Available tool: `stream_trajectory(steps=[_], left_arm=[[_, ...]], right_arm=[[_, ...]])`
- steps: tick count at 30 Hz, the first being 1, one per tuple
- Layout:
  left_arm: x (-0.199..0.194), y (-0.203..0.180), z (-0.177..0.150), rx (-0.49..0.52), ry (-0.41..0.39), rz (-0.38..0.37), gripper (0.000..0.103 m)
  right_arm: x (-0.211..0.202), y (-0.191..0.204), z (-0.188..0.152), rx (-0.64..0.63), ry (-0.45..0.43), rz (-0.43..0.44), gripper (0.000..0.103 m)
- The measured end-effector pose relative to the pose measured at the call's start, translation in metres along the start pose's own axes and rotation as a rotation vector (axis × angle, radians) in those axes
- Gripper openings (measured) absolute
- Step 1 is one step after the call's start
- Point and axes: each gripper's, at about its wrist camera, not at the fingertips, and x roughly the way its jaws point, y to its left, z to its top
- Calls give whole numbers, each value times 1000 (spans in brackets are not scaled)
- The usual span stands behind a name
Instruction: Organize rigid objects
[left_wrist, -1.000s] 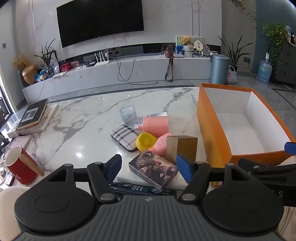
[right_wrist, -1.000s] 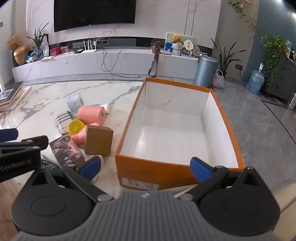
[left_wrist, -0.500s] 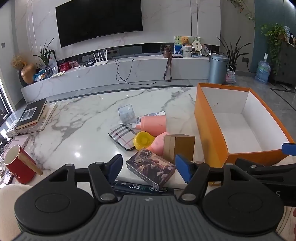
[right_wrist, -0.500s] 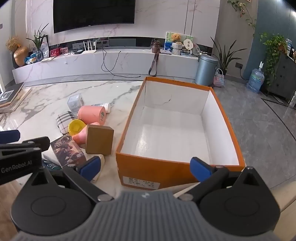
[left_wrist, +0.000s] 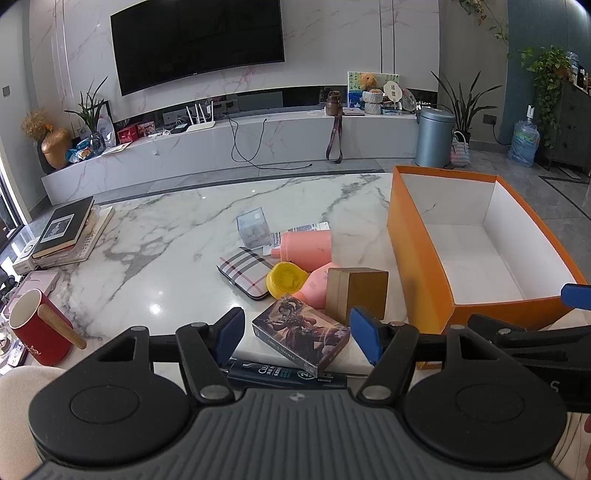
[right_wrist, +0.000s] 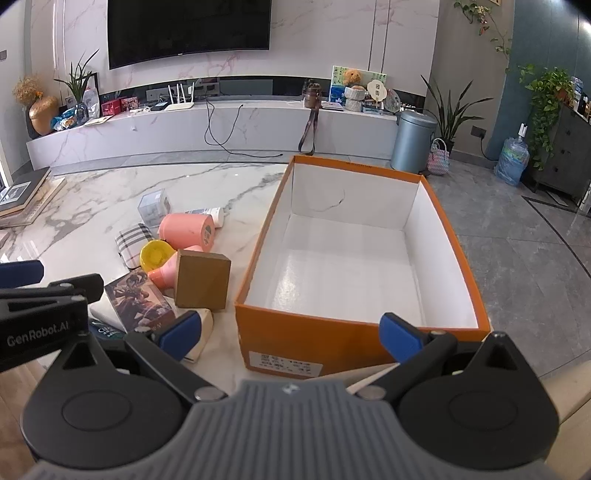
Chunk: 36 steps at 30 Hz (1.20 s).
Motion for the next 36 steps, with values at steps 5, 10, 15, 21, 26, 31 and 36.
stream_trajectory(steps=[5, 10, 15, 21, 26, 31, 36], left_arm=[[0, 0, 0, 1, 1, 0, 78], [0, 0, 0, 2, 0, 1, 78], [-1, -1, 0, 3, 0, -2, 78], [-4, -2, 1, 6, 5, -2, 78], [-4, -3, 2, 8, 9, -6, 77], [-3, -3, 2, 8, 13, -9, 77], [-2, -3, 1, 8, 15, -10, 77]], right_arm=[[-1, 0, 0, 5, -4, 4, 101], [-1, 1, 0, 2, -5, 6, 101], [-1, 1, 0, 2, -4, 4, 101], [-1, 2, 0, 0, -1, 2, 101], [1, 2, 1, -4, 4, -2, 101], [2, 2, 1, -6, 7, -4, 101], [2, 2, 0, -6, 10, -3, 101]])
